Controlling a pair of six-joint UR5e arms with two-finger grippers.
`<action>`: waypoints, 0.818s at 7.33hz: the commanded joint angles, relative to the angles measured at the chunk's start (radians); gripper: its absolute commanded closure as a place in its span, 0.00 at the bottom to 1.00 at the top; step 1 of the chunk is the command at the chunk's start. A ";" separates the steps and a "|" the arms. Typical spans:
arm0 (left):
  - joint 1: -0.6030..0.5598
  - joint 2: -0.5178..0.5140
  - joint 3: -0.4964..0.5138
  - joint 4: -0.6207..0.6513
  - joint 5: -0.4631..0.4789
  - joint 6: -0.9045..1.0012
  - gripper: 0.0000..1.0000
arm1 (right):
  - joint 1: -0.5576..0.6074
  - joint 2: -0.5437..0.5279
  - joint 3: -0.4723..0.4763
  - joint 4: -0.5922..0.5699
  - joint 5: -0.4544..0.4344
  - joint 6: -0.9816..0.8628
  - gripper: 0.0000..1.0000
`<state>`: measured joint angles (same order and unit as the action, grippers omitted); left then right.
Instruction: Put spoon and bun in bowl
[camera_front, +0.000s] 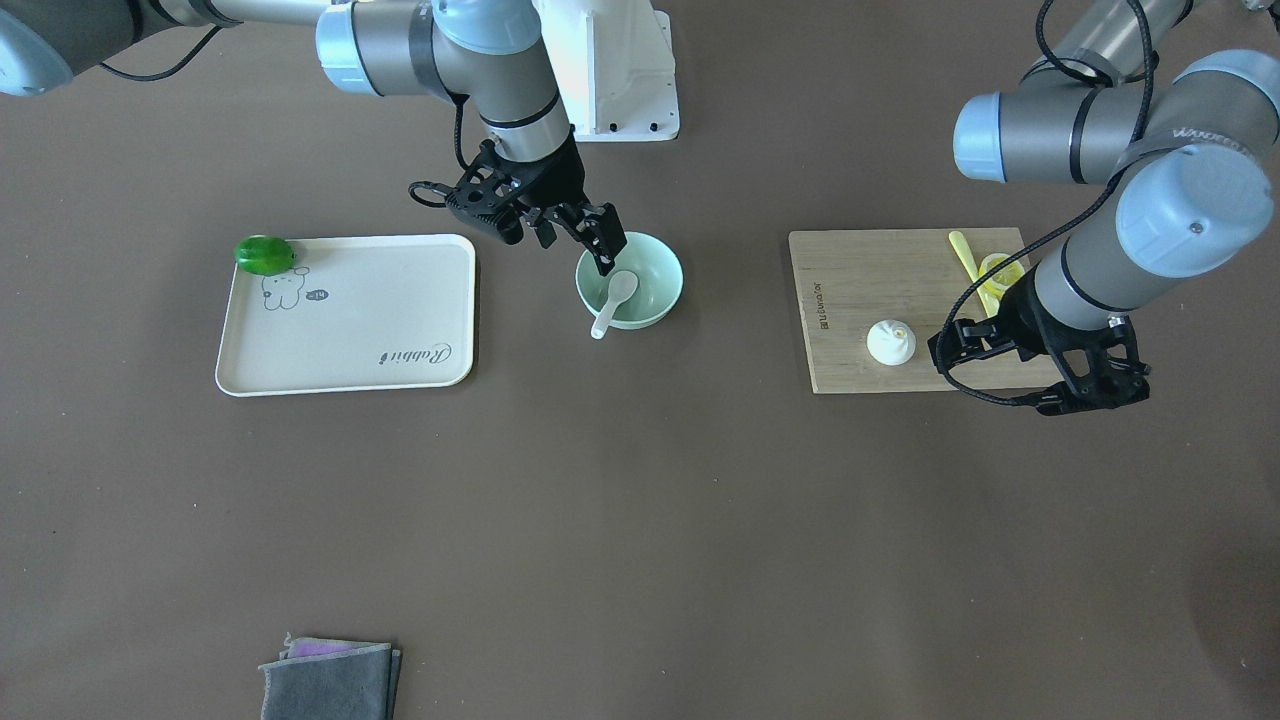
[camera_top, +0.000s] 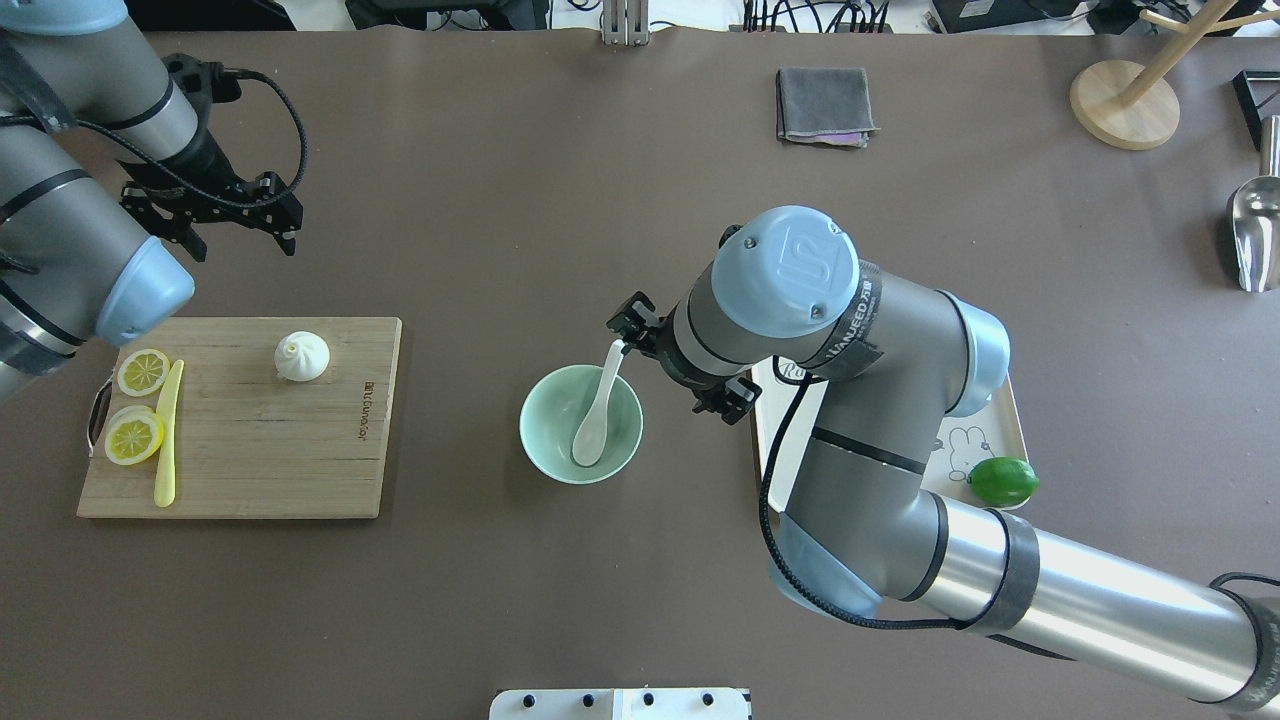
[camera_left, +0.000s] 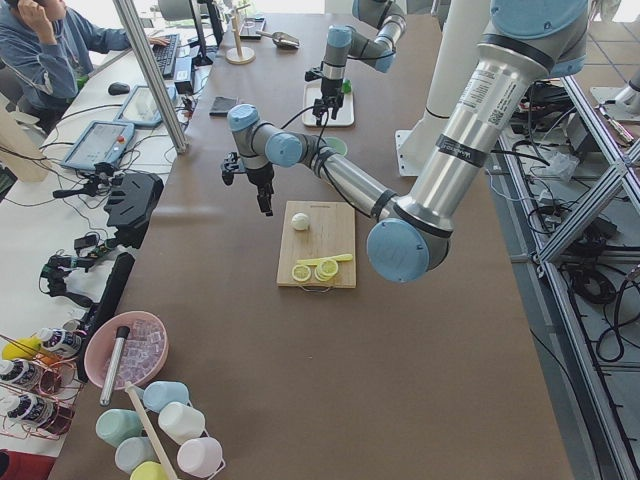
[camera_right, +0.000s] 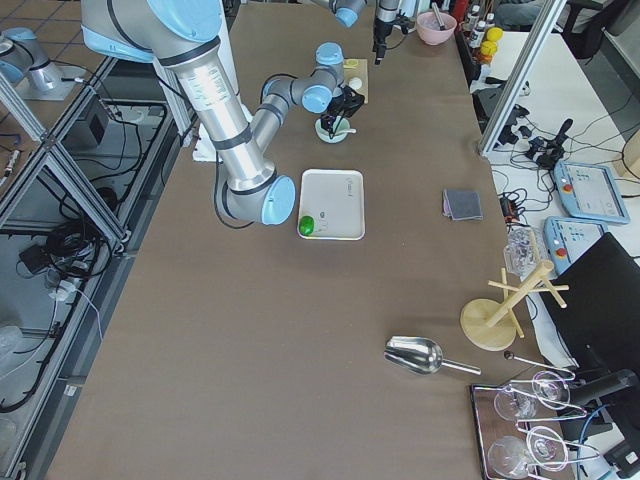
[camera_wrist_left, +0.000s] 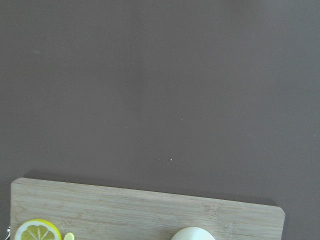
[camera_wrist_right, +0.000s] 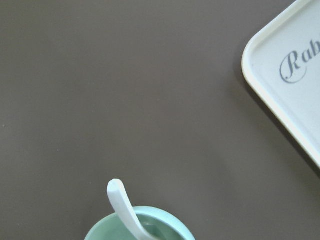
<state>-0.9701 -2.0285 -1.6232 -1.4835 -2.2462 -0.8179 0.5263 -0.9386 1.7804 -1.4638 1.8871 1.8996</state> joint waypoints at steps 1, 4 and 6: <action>0.092 0.020 0.019 -0.075 0.042 -0.091 0.02 | 0.087 -0.058 0.007 0.000 0.101 -0.124 0.00; 0.189 0.103 0.006 -0.211 0.105 -0.191 0.03 | 0.122 -0.109 0.002 0.000 0.127 -0.230 0.00; 0.191 0.134 -0.023 -0.212 0.105 -0.193 0.45 | 0.130 -0.112 -0.001 0.000 0.135 -0.247 0.00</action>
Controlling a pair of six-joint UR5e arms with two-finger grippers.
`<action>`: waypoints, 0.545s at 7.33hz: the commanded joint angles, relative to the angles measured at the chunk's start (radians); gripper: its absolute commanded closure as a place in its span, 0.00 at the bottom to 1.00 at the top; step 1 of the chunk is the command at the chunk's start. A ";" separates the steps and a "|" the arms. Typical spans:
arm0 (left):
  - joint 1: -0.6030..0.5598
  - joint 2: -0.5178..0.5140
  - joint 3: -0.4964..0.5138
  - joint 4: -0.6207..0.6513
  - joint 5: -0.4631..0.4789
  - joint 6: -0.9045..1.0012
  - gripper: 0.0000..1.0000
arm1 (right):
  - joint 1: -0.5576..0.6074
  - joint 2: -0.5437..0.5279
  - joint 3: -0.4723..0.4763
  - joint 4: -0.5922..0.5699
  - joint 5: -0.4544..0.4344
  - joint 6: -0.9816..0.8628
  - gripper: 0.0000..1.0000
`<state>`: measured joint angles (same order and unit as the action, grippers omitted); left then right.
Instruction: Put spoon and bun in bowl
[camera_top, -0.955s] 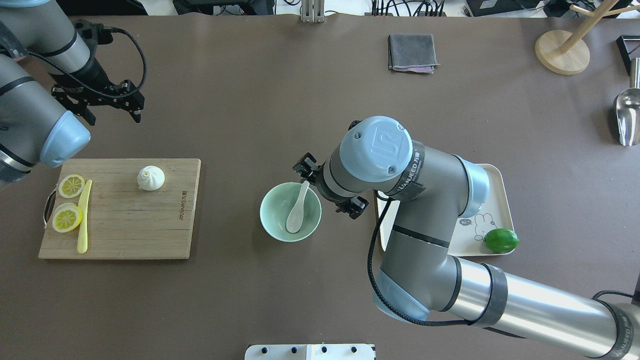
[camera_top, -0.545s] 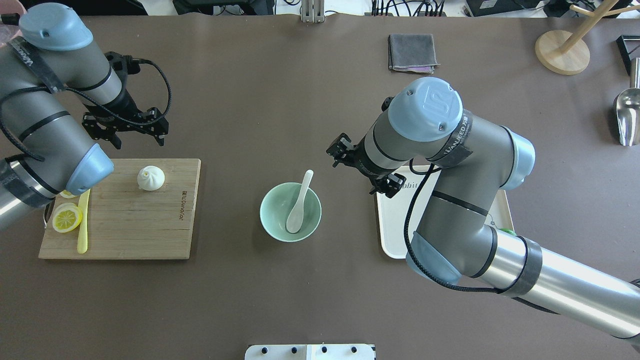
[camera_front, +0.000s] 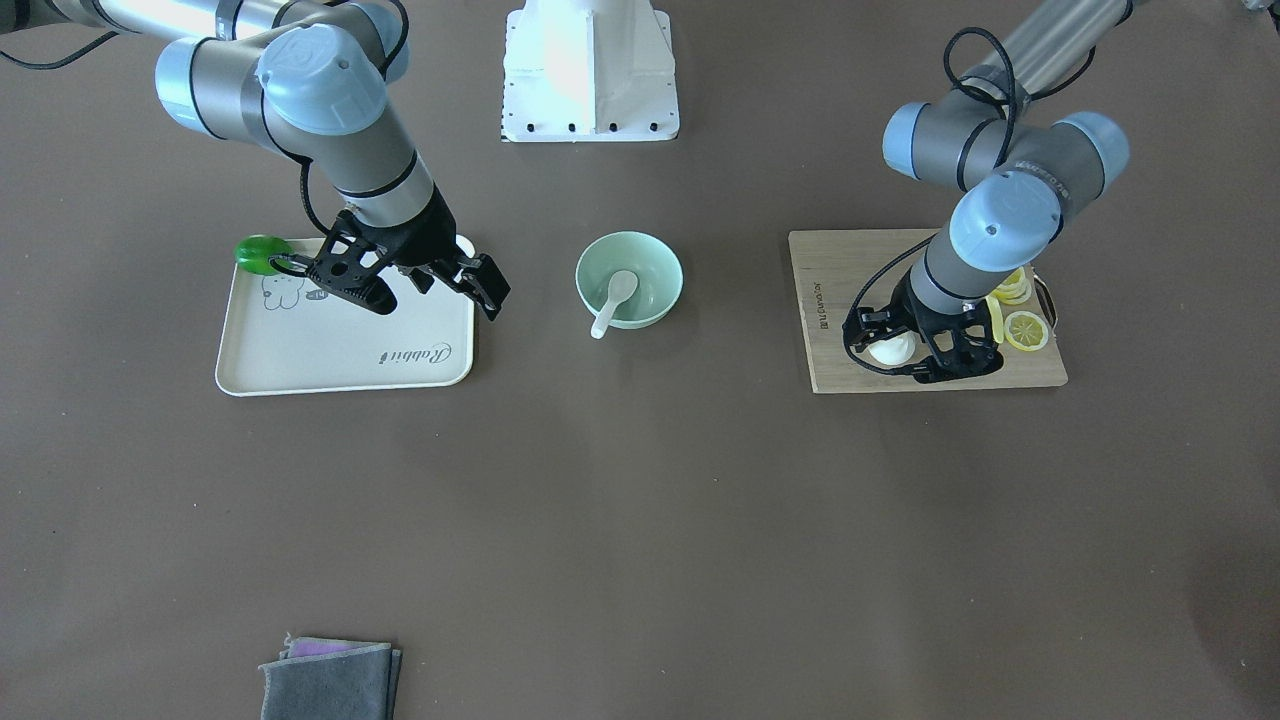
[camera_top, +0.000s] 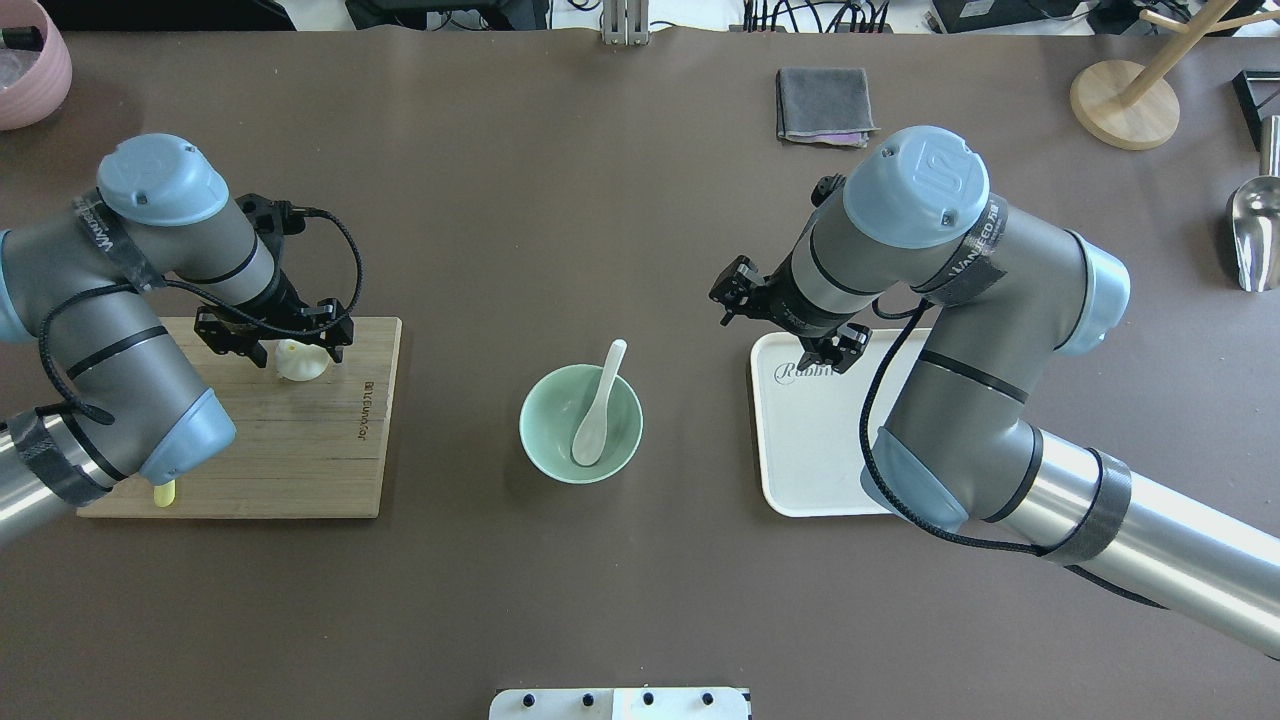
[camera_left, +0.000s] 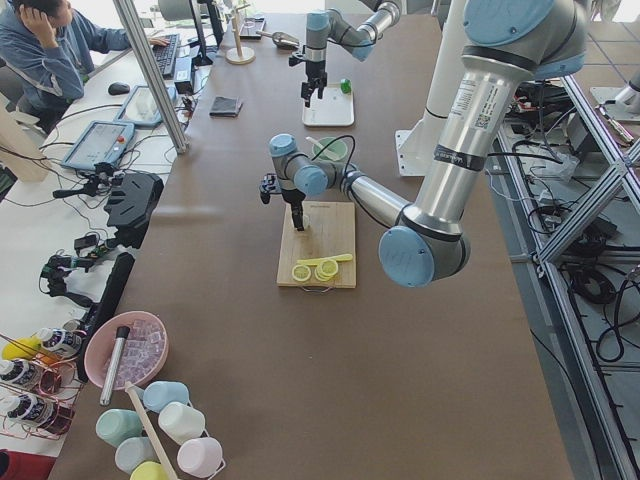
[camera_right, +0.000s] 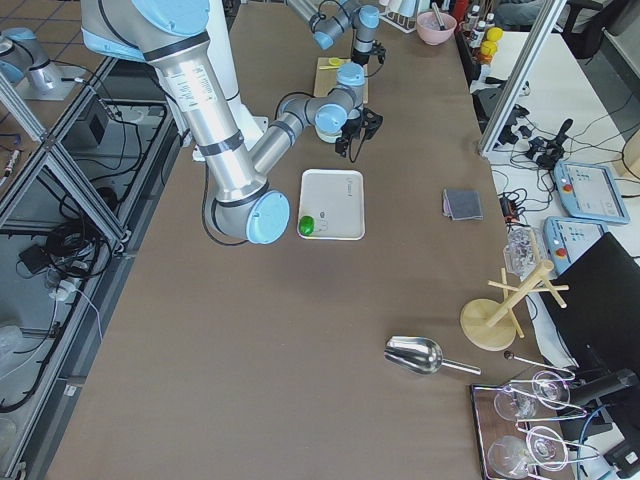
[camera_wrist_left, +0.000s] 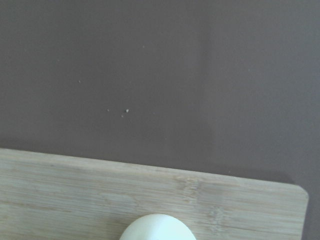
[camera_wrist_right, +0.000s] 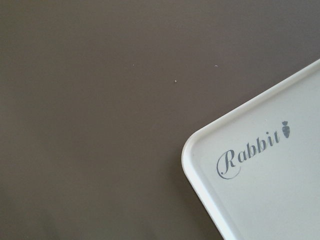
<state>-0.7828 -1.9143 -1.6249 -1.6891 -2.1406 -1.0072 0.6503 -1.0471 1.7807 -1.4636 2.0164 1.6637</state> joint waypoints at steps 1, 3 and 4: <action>0.004 0.021 -0.042 0.003 -0.002 -0.004 0.76 | 0.006 -0.004 -0.001 0.000 0.005 -0.012 0.00; 0.004 0.017 -0.044 0.005 -0.005 -0.007 1.00 | 0.006 -0.004 -0.001 0.000 0.005 -0.012 0.00; 0.007 -0.006 -0.050 0.005 -0.010 -0.025 1.00 | 0.024 -0.004 0.006 0.000 0.013 -0.010 0.00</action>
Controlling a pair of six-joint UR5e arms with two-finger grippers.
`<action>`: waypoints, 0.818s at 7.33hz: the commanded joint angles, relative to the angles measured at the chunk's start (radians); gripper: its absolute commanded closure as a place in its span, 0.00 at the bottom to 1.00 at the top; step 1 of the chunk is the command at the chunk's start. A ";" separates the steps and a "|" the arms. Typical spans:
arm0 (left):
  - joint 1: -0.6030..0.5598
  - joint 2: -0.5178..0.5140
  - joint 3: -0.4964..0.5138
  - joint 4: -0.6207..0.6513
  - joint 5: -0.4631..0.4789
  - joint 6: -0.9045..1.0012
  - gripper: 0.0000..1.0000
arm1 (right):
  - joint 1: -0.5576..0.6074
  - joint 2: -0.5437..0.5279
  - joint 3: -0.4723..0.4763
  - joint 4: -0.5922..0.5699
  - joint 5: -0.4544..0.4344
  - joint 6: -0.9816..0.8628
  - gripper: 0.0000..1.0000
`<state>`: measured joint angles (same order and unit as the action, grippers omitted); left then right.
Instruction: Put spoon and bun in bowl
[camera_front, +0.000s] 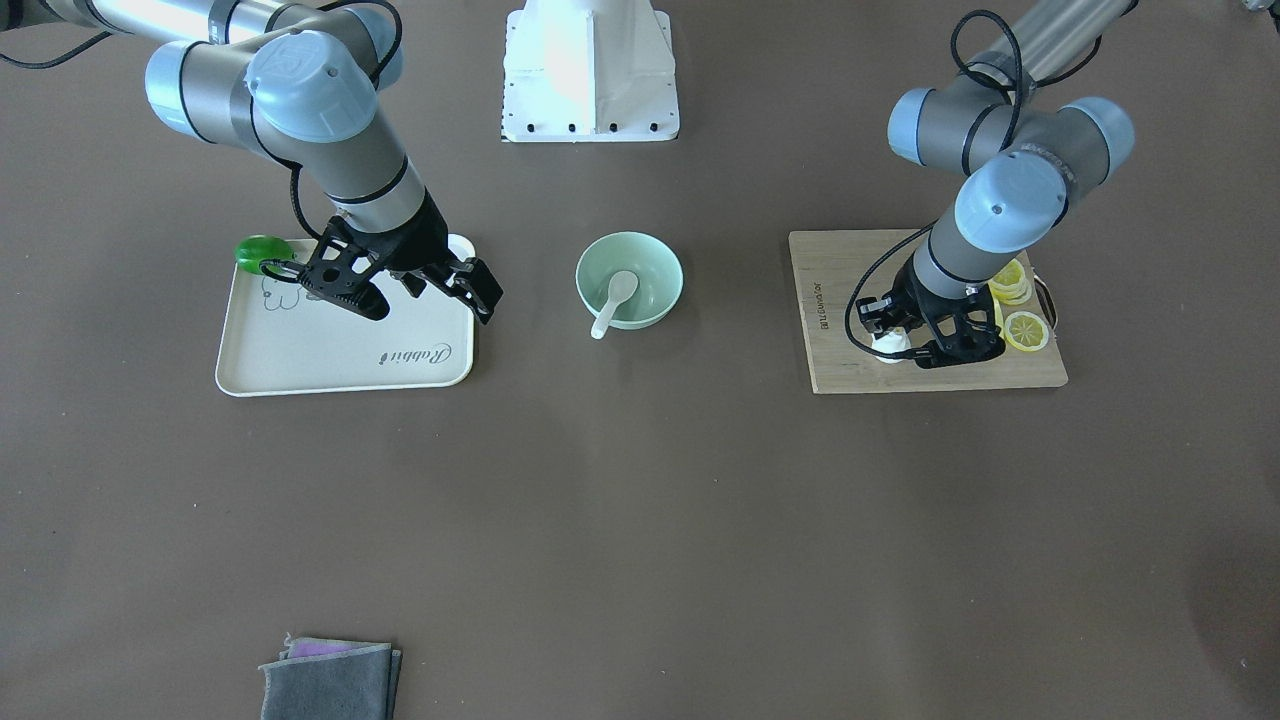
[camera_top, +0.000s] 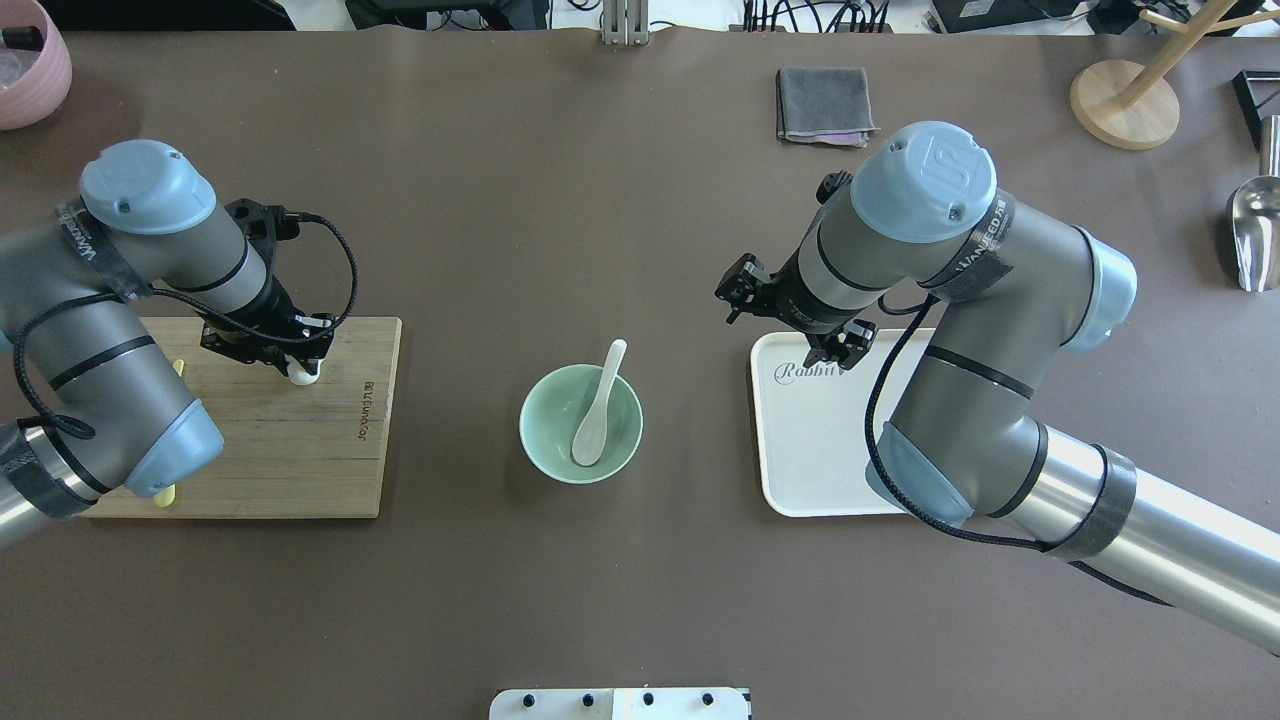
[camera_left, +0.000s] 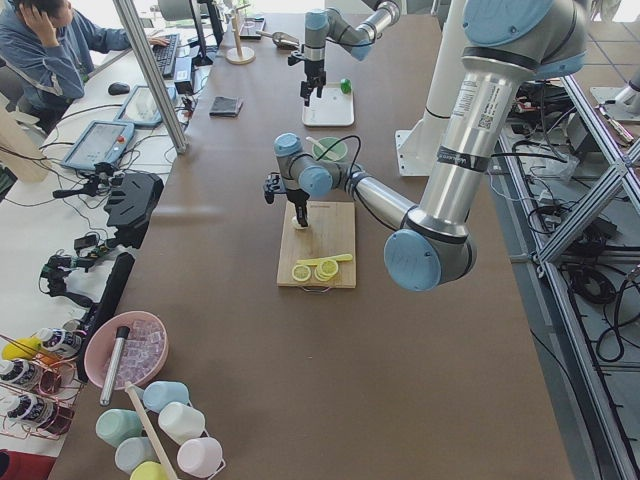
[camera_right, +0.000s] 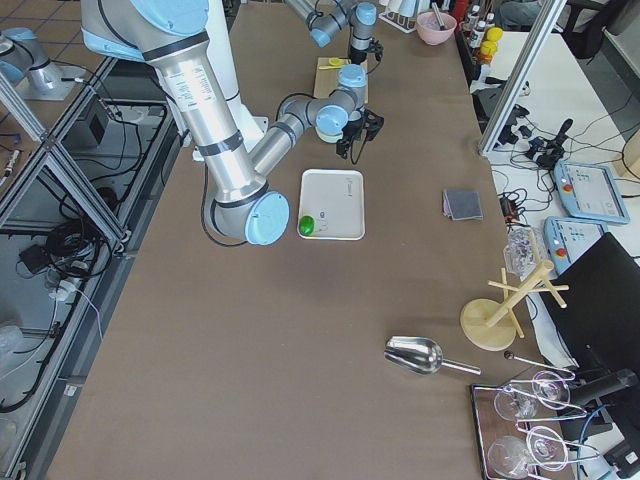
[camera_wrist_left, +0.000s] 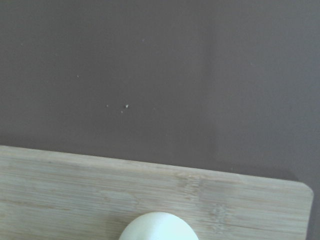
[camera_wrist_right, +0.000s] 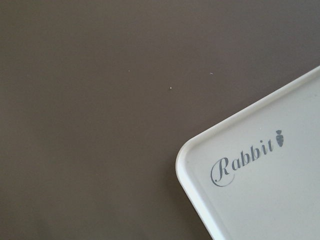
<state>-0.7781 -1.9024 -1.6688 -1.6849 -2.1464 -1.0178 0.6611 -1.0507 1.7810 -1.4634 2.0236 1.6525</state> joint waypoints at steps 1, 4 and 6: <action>0.022 -0.094 0.007 0.001 -0.019 -0.130 1.00 | 0.032 -0.006 0.006 -0.002 0.023 0.000 0.00; 0.146 -0.271 0.009 -0.004 0.015 -0.393 1.00 | 0.046 -0.029 0.011 0.000 0.023 -0.004 0.00; 0.189 -0.345 0.027 -0.001 0.060 -0.461 1.00 | 0.045 -0.037 0.011 0.000 0.021 -0.025 0.00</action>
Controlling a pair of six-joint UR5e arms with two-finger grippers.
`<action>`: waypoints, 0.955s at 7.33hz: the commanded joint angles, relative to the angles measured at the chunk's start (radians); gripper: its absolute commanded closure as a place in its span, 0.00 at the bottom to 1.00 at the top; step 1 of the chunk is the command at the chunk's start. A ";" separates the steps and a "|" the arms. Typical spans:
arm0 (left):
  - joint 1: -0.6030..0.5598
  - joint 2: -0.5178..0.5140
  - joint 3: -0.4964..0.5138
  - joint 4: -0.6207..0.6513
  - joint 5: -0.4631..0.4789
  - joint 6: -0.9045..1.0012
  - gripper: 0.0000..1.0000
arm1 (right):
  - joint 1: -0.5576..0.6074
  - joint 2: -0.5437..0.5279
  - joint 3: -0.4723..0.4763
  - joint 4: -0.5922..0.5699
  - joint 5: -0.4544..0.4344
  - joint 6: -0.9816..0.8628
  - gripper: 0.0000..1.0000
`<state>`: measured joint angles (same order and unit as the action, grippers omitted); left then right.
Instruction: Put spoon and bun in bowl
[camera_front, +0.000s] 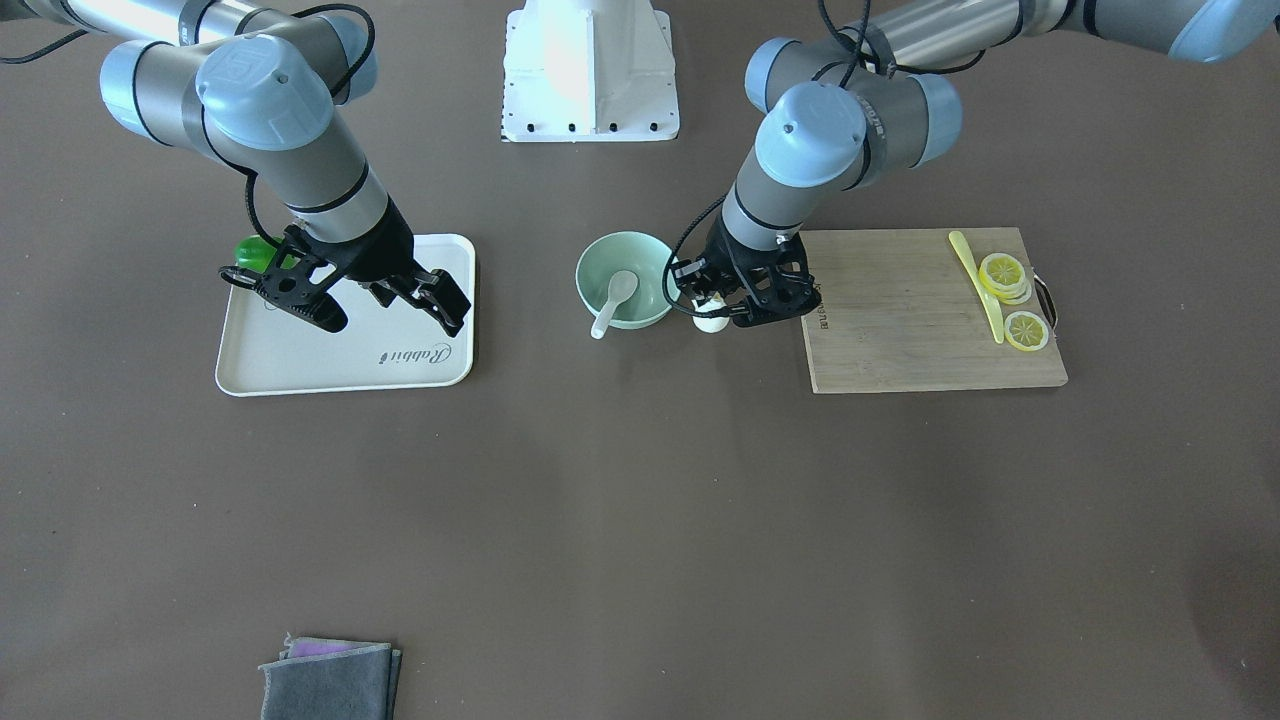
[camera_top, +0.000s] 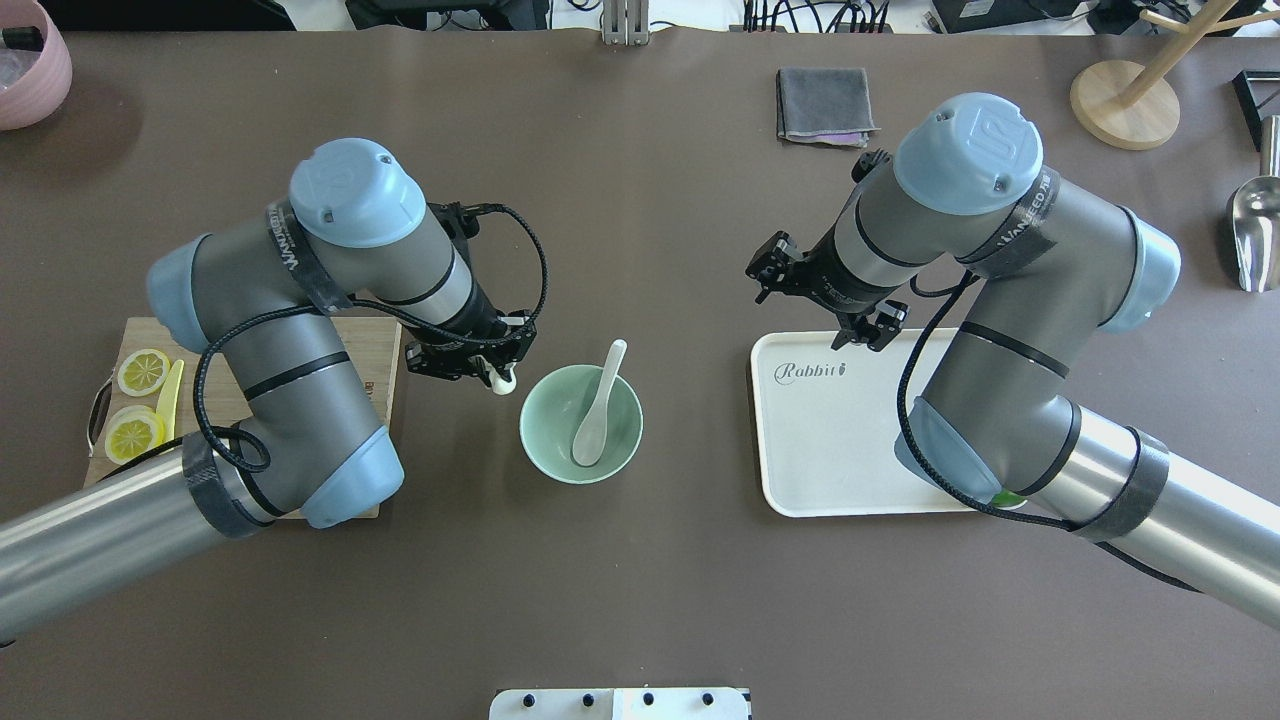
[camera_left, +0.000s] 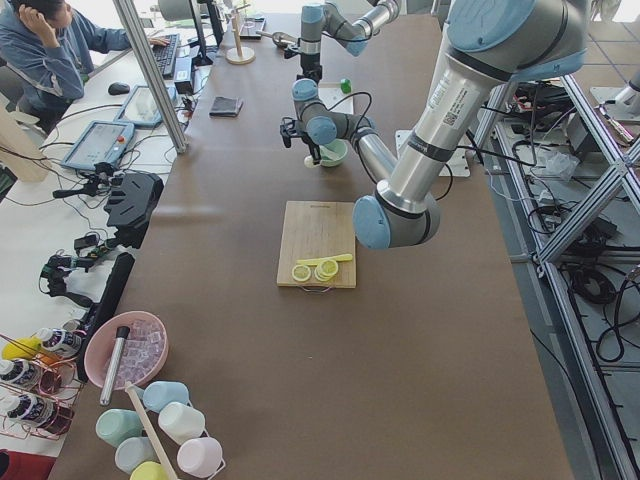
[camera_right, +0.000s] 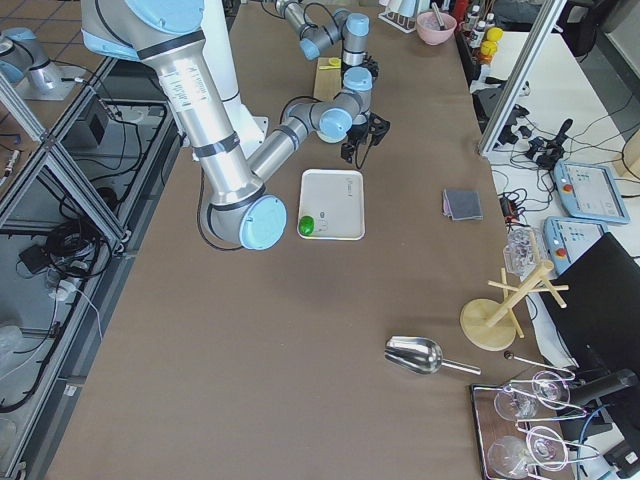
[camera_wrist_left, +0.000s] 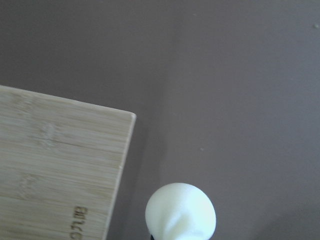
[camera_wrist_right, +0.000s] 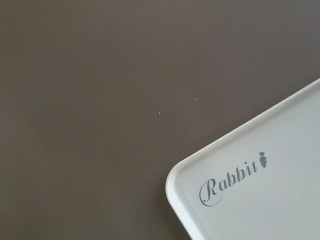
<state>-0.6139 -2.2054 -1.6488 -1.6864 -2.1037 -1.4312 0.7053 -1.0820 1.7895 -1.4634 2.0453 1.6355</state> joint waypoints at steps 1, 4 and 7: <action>0.026 -0.057 0.000 0.002 0.016 -0.092 1.00 | -0.001 -0.006 0.001 0.000 0.000 -0.008 0.00; 0.042 -0.071 -0.015 0.001 0.016 -0.124 0.03 | -0.004 -0.018 -0.007 0.003 -0.007 -0.009 0.00; 0.037 -0.048 -0.061 0.004 0.013 -0.166 0.02 | -0.004 -0.024 -0.009 0.000 -0.004 -0.067 0.00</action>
<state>-0.5743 -2.2662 -1.6845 -1.6848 -2.0900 -1.5861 0.7011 -1.1037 1.7817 -1.4610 2.0395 1.6065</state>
